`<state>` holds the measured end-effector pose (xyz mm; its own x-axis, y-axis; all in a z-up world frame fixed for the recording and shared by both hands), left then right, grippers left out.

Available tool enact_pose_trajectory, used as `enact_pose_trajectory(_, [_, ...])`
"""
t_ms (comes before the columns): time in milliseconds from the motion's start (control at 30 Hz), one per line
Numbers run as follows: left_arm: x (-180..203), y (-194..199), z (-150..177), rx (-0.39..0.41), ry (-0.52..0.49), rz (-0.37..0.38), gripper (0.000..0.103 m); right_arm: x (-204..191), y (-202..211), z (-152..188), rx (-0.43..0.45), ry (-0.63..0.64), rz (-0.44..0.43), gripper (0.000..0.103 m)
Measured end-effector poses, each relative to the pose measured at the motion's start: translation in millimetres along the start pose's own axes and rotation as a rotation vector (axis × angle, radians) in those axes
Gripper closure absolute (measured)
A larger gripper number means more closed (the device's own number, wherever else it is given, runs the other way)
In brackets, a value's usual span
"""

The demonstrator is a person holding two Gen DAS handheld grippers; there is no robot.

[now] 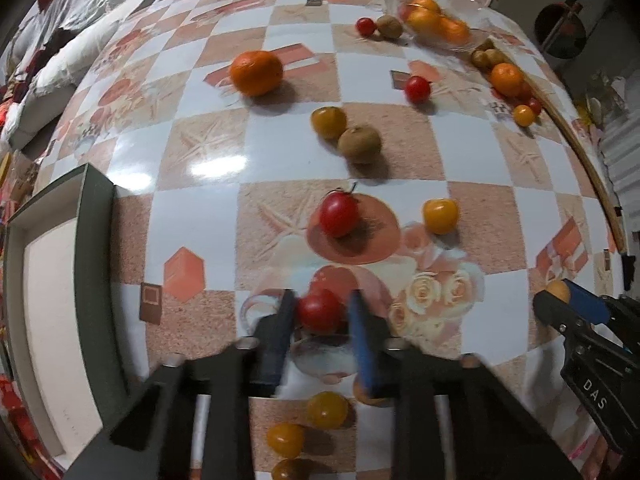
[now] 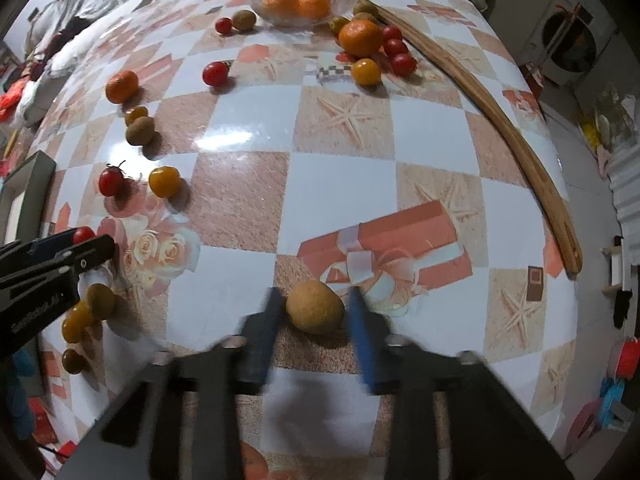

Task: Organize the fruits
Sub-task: 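Grasp a red tomato with the left tool while the right tool grasps a brown kiwi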

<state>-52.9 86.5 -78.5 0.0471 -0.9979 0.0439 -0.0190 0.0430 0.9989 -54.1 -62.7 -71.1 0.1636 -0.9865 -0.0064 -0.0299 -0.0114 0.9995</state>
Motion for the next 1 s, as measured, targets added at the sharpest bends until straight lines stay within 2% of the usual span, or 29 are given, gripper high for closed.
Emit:
enact_pose_trajectory(100, [-0.7, 3.5, 1.2, 0.002, 0.008, 0.025, 0.079, 3.3, 2.2, 1.1, 0.0, -0.03, -0.093, 0.072])
enact_pose_trajectory(233, [-3.7, 15.1, 1.9, 0.024, 0.032, 0.044, 0.079, 2.0, 6.7, 1.1, -0.002, -0.038, -0.147, 0.072])
enact_pose_trajectory(433, [-8.1, 39.5, 13.5, 0.059, 0.022, 0.06, 0.079, -5.8, 19.3, -2.4, 0.001, -0.012, -0.178, 0.072])
enact_pose_trajectory(567, [-33.1, 50.3, 14.2, 0.079, 0.019, 0.072, 0.079, -15.3, 27.9, 5.6, 0.004, -0.004, -0.188, 0.072])
enact_pose_trajectory(767, [-78.3, 59.3, 19.2, 0.097, 0.038, 0.07, 0.079, -65.5, 38.7, -0.7, 0.014, 0.012, -0.208, 0.072])
enact_pose_trajectory(1000, [-167.5, 72.5, 32.0, 0.125, 0.111, 0.025, 0.079, -165.1, 53.7, -18.5, 0.036, 0.111, -0.24, 0.072])
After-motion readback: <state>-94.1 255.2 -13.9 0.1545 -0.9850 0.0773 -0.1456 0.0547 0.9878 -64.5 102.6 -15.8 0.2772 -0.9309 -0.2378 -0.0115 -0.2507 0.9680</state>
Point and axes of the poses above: each gripper's, at about its wrist camera, not at the fingertips, and y roughly against the way its jaws point, x to its right, z to its underside, the point moved 10 cm from there along -y, roughly the way its jaws point, and after that the axes turned 12 degrees about -x, right-handed, at the moved point
